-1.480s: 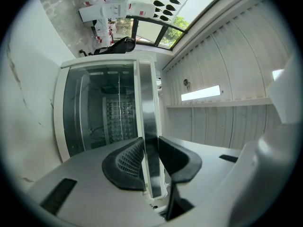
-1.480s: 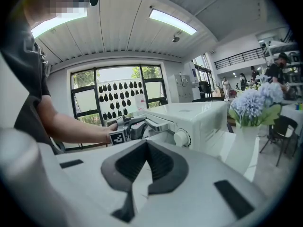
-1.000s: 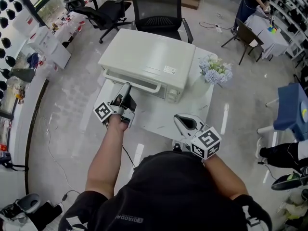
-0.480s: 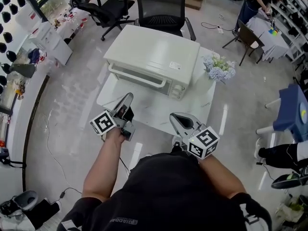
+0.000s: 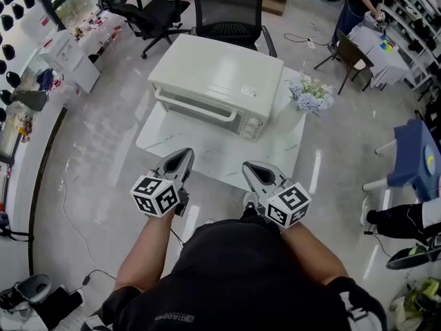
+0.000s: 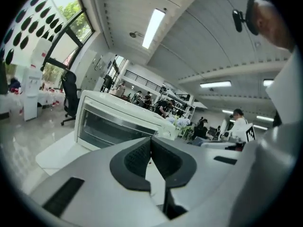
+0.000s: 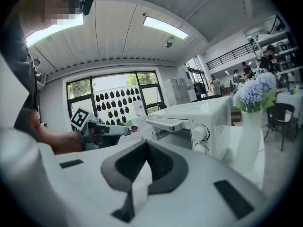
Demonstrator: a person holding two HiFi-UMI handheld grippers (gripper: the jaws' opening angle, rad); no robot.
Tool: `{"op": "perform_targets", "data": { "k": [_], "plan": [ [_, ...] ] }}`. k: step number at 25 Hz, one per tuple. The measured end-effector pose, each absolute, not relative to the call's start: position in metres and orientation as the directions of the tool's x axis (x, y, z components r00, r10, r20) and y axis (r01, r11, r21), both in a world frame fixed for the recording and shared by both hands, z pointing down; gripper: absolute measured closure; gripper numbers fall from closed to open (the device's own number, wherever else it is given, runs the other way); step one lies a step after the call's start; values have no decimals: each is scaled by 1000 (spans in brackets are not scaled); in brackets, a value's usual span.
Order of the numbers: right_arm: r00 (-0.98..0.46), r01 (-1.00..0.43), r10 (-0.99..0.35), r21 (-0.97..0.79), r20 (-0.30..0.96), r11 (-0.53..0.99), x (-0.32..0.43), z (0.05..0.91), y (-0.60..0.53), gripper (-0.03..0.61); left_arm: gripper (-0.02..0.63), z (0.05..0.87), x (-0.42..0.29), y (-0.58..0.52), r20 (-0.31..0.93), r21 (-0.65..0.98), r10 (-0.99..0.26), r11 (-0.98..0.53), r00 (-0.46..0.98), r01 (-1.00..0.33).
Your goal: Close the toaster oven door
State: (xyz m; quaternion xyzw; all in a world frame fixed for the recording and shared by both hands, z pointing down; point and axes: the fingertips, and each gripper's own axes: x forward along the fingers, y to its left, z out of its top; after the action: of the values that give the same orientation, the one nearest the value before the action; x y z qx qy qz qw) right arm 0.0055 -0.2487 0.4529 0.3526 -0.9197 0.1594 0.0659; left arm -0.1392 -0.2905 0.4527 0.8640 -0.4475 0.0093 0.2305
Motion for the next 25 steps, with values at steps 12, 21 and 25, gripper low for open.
{"op": "perform_targets", "data": {
  "k": [12,21,25],
  "plan": [
    [-721,-692,-638,-235,272,682,11,464,-238,577,611,456,-107,-252,240,93,-749,-615,617,-783],
    [-713,-699,-638,-223,292,679,13,470,-231,577,611,460,-106,-239,256,26,-742,-635,619,-772],
    [-713,-698,-636,-219,295,682,12,469,-229,577,611,457,-108,-240,260,49,-749,-620,609,-783]
  ]
}}
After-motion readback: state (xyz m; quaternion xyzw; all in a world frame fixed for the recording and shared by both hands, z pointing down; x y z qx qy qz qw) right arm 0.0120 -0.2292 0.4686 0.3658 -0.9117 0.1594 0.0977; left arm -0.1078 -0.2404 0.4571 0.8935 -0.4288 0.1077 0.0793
